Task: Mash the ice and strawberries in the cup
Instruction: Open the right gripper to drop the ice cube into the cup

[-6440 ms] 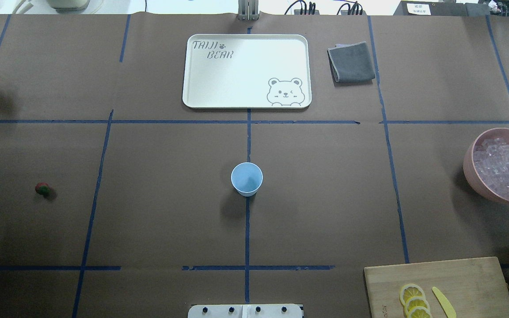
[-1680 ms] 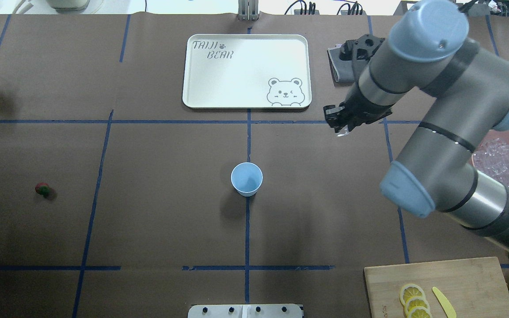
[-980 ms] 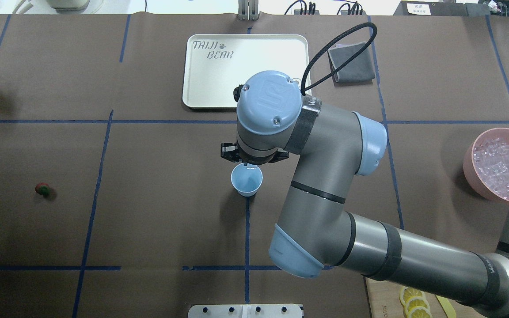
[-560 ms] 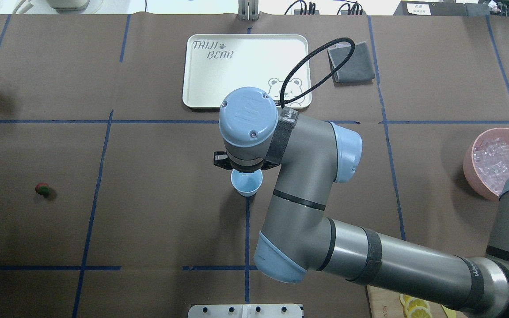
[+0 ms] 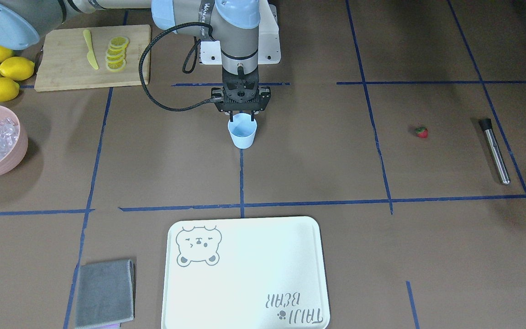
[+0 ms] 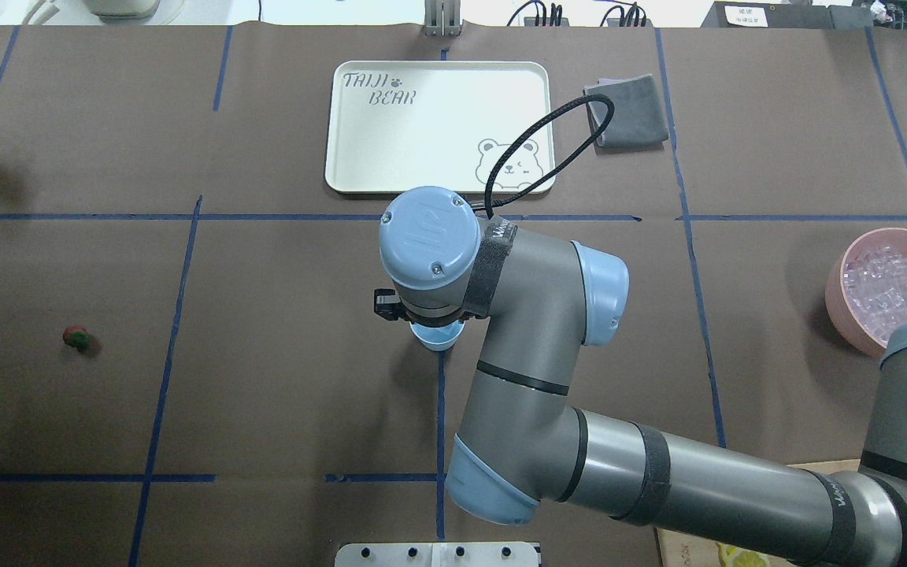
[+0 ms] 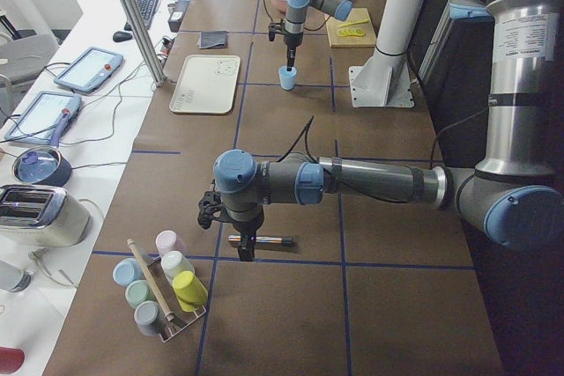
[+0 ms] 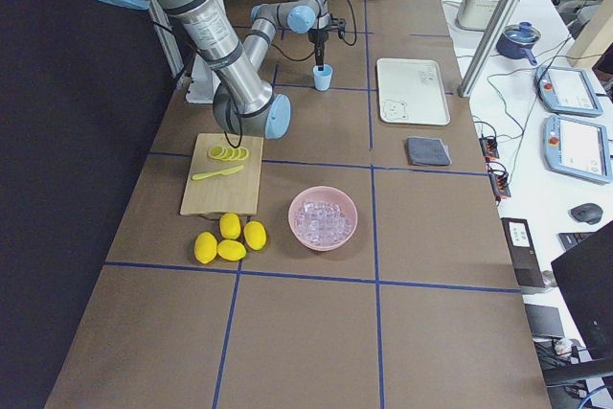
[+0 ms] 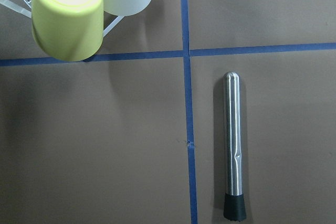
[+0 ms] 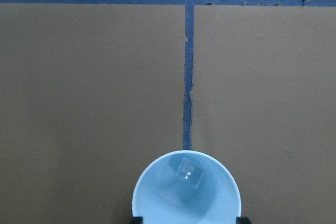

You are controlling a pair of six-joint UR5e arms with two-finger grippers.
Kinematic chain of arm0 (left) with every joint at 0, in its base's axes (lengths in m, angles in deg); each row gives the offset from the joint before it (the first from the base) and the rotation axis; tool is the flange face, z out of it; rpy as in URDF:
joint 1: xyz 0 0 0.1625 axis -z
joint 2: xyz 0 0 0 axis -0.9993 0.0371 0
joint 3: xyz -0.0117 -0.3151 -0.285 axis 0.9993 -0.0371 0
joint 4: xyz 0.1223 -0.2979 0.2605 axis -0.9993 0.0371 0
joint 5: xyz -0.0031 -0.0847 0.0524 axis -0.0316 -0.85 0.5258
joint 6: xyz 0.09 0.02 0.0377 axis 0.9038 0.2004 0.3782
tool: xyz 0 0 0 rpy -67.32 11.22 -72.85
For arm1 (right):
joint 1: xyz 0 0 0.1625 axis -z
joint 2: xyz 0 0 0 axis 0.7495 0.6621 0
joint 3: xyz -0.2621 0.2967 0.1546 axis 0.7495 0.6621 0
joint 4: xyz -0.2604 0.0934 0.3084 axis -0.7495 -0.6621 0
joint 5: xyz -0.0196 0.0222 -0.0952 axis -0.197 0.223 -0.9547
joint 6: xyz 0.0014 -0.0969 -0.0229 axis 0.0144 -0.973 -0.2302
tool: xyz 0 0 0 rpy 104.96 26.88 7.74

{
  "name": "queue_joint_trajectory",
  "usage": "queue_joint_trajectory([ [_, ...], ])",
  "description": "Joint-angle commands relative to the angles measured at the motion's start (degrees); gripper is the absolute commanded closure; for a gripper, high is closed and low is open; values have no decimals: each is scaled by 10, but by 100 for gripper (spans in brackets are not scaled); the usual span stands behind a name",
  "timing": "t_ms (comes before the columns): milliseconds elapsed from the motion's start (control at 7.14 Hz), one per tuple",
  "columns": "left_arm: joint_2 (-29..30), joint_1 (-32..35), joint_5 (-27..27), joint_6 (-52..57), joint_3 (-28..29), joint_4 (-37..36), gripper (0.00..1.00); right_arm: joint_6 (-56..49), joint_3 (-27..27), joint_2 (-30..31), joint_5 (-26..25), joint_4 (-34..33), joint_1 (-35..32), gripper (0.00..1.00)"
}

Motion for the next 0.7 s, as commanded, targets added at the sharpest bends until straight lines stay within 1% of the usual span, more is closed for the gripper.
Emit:
queue_joint_trajectory([
  [0, 0, 0, 0, 0, 0, 0, 0, -10, -4, 1, 3, -1, -18, 1],
  [140, 0, 0, 0, 0, 1, 0, 0, -20, -6, 14, 14, -1, -45, 1],
  [280, 0, 0, 0, 0, 0, 0, 0, -74, -26, 53, 43, 2, -72, 1],
  [420, 0, 0, 0, 0, 0, 0, 0, -131, -73, 106, 61, 2, -102, 1],
  [560, -1, 0, 0, 0, 0, 0, 0, -202, -130, 182, 83, 2, -139, 1],
])
